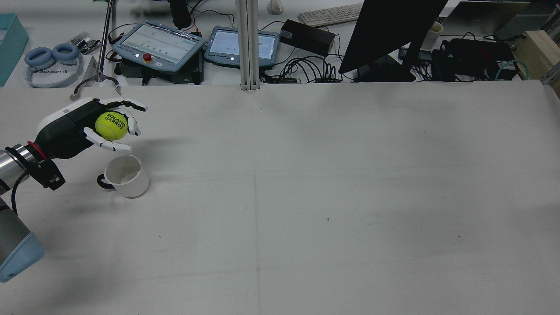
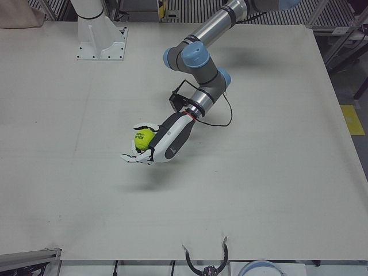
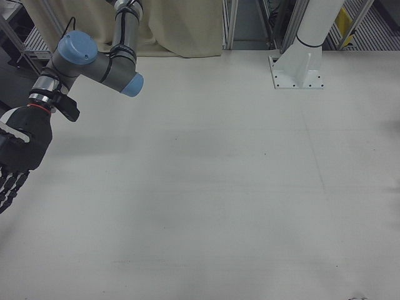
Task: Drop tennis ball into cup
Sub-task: 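Move the left hand holding the tennis ball over the white mug, then open the left hand fingers to release the ball into the mug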
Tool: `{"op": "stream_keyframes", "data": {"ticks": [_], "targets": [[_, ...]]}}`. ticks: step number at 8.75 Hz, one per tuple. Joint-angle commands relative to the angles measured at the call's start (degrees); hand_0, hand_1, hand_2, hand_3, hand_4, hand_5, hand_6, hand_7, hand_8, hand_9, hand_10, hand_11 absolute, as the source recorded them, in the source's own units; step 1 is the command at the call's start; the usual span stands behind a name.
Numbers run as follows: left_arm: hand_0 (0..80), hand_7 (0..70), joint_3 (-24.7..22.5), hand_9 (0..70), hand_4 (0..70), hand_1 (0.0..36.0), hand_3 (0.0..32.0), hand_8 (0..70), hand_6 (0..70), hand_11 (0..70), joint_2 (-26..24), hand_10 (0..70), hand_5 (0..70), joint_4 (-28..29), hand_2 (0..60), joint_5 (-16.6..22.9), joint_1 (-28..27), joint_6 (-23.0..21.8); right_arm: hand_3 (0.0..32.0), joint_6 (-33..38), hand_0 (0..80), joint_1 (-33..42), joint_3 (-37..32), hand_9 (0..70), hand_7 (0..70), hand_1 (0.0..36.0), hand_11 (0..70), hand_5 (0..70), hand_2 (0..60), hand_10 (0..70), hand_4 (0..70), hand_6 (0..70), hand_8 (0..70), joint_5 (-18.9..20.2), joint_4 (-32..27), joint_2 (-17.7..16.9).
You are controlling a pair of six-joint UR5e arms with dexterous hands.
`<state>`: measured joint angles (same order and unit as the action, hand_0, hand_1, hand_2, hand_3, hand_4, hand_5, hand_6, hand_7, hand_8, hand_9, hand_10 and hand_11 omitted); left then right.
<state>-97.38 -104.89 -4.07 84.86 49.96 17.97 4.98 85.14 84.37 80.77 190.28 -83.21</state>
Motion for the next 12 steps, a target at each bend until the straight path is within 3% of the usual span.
{"op": "stream_keyframes", "data": {"ticks": [1, 2, 3, 4, 5, 7, 8, 9, 10, 11, 12], "targets": [[77.7, 70.0, -0.2, 43.8, 26.3, 29.6, 0.0, 36.3, 70.0, 39.5, 1.4, 25.4, 24.5, 0.1, 24.7, -0.2, -1.4, 1.1, 0.0, -0.1, 0.0, 0.0, 0.0, 0.0, 0.0, 0.0, 0.0, 0.0, 0.0, 0.0, 0.0, 0.0, 0.0, 0.0, 0.0, 0.0], [65.3, 41.8, -0.2, 24.6, 23.6, 28.3, 0.0, 23.9, 56.7, 32.6, 1.7, 20.7, 19.1, 0.6, 24.0, -0.3, -2.9, 1.2, 0.0, 0.0, 0.0, 0.0, 0.0, 0.0, 0.0, 0.0, 0.0, 0.0, 0.0, 0.0, 0.0, 0.0, 0.0, 0.0, 0.0, 0.0], [60.0, 27.7, -0.1, 18.1, 21.8, 25.7, 0.0, 20.9, 55.1, 29.4, 2.0, 18.6, 18.2, 0.7, 26.4, -0.6, -4.0, 1.3, 0.0, 0.0, 0.0, 0.0, 0.0, 0.0, 0.0, 0.0, 0.0, 0.0, 0.0, 0.0, 0.0, 0.0, 0.0, 0.0, 0.0, 0.0], [52.3, 19.7, -0.3, 13.7, 19.7, 22.0, 0.0, 15.2, 37.5, 26.2, 2.7, 16.8, 13.5, 1.5, 31.4, -1.9, -4.5, 1.2, 0.0, 0.0, 0.0, 0.0, 0.0, 0.0, 0.0, 0.0, 0.0, 0.0, 0.0, 0.0, 0.0, 0.0, 0.0, 0.0, 0.0, 0.0], [48.5, 13.0, -0.3, 10.9, 17.6, 18.2, 0.0, 16.6, 50.7, 25.4, 2.8, 16.5, 15.0, 1.8, 38.2, -1.9, -4.5, 1.2, 0.0, -0.1, 0.0, -0.1, 0.0, 0.0, 0.0, 0.0, 0.0, 0.0, 0.0, 0.0, 0.0, 0.0, 0.0, 0.0, 0.0, 0.1], [47.1, 12.8, -0.1, 10.2, 15.5, 18.2, 0.0, 12.6, 33.2, 23.9, 2.9, 15.5, 11.5, 2.0, 39.0, -1.9, -4.5, 1.1, 0.0, 0.0, 0.0, 0.0, 0.0, 0.0, 0.0, 0.0, 0.0, 0.0, 0.0, 0.0, 0.0, 0.0, 0.0, 0.0, 0.0, 0.0], [47.4, 13.6, -0.2, 10.3, 16.0, 18.9, 0.0, 11.7, 29.1, 24.3, 2.9, 15.7, 10.9, 2.3, 38.9, -1.8, -4.3, 1.0, 0.0, 0.0, 0.0, 0.0, 0.0, 0.0, 0.0, 0.0, 0.0, 0.0, 0.0, 0.0, 0.0, 0.0, 0.0, 0.0, 0.0, 0.1], [47.5, 12.0, -0.2, 10.0, 16.4, 18.6, 0.0, 13.9, 39.7, 24.5, 3.0, 15.9, 12.8, 2.3, 40.6, -1.8, -4.3, 0.8, 0.0, 0.0, 0.0, 0.0, 0.0, 0.0, 0.0, 0.0, 0.0, 0.0, 0.0, 0.0, 0.0, 0.0, 0.0, 0.0, 0.0, 0.1], [47.4, 12.0, -0.1, 10.0, 16.5, 18.6, 0.0, 13.8, 39.4, 24.4, 3.0, 15.8, 12.9, 2.4, 40.7, -1.8, -4.3, 0.7, 0.0, 0.0, 0.0, 0.0, 0.0, 0.0, 0.0, 0.0, 0.0, 0.0, 0.0, 0.0, 0.0, 0.0, 0.0, 0.0, 0.0, 0.1], [47.5, 11.0, -0.2, 9.8, 16.9, 18.3, 0.0, 15.5, 47.9, 24.3, 2.9, 15.7, 14.4, 2.4, 42.2, -1.8, -4.1, 0.2, 0.0, 0.0, 0.0, 0.0, 0.1, 0.0, 0.0, 0.0, 0.0, 0.0, 0.0, 0.0, 0.0, 0.0, 0.0, 0.0, 0.0, 0.0], [47.7, 14.1, -0.5, 10.2, 17.3, 19.4, 0.0, 12.1, 31.4, 24.4, 2.8, 15.8, 11.4, 2.5, 39.8, -1.7, -2.1, -1.0, 0.0, -0.1, 0.0, 0.0, 0.0, 0.0, 0.0, 0.0, 0.0, 0.0, 0.0, 0.0, 0.0, 0.0, 0.0, 0.0, 0.0, 0.0]]}}
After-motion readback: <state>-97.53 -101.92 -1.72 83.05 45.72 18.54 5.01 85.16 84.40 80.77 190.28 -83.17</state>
